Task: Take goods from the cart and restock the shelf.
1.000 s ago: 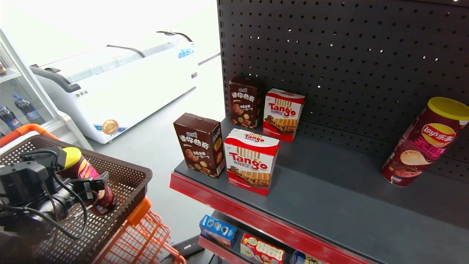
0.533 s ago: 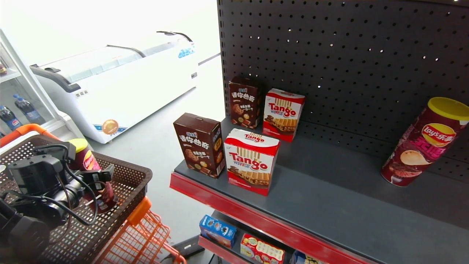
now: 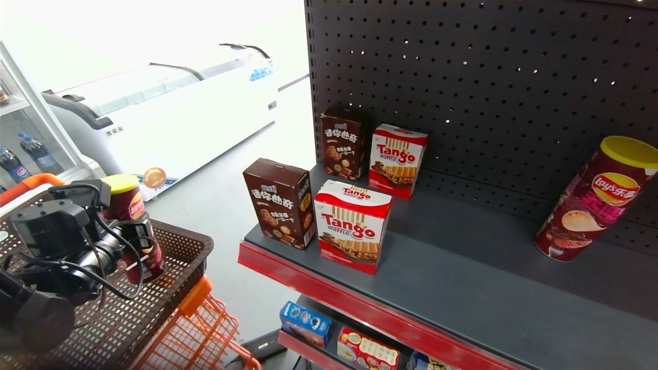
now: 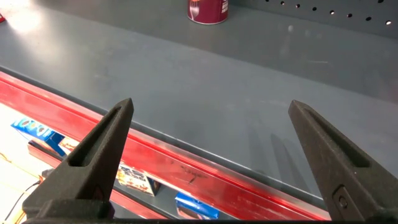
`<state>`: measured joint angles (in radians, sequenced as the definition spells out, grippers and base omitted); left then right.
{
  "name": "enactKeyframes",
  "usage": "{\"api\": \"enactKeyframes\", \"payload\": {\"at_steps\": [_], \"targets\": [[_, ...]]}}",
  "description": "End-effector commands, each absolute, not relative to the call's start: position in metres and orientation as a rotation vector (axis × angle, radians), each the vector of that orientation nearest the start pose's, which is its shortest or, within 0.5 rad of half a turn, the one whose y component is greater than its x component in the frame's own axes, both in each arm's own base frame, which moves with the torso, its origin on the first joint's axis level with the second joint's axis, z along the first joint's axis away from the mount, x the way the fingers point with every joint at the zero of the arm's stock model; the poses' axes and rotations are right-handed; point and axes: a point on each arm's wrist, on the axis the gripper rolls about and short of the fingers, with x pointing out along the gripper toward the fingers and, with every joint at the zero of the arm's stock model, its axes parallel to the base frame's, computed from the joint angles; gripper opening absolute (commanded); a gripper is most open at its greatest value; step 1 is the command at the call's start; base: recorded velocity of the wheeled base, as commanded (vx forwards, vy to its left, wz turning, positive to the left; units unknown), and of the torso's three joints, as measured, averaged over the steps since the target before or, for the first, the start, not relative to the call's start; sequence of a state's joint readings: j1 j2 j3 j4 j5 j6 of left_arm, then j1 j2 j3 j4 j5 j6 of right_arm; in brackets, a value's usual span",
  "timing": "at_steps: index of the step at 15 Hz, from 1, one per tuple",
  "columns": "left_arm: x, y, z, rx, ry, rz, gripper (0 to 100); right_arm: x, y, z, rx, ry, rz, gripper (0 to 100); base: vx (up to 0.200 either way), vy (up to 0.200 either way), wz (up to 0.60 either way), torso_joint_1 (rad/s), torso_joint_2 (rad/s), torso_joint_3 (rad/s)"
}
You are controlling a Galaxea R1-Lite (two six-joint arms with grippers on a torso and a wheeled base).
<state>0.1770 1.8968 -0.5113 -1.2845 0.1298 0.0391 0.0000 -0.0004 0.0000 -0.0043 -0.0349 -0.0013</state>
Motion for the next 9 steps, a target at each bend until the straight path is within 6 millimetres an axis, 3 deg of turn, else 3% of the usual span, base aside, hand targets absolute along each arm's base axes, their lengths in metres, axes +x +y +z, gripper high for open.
{"api": "enactKeyframes", "payload": {"at_steps": [1, 5, 9], "targets": [[0.291, 0.051, 0.158, 0.053, 0.008, 0.291, 0, -0.023, -0.001, 0.076, -0.003, -0.005, -0.035, 100, 0.0, 0.0, 0.0, 0.0, 0.0, 0.0], [0.262, 0.038, 0.216, 0.052, -0.004, 0.187, 0, -0.023, -0.001, 0.076, -0.001, -0.005, -0.035, 100, 0.0, 0.0, 0.0, 0.0, 0.0, 0.0], [0.225, 0.019, 0.233, 0.046, -0.001, 0.071, 0, -0.023, -0.001, 0.076, -0.001, -0.005, -0.035, 100, 0.0, 0.0, 0.0, 0.0, 0.0, 0.0]]}}
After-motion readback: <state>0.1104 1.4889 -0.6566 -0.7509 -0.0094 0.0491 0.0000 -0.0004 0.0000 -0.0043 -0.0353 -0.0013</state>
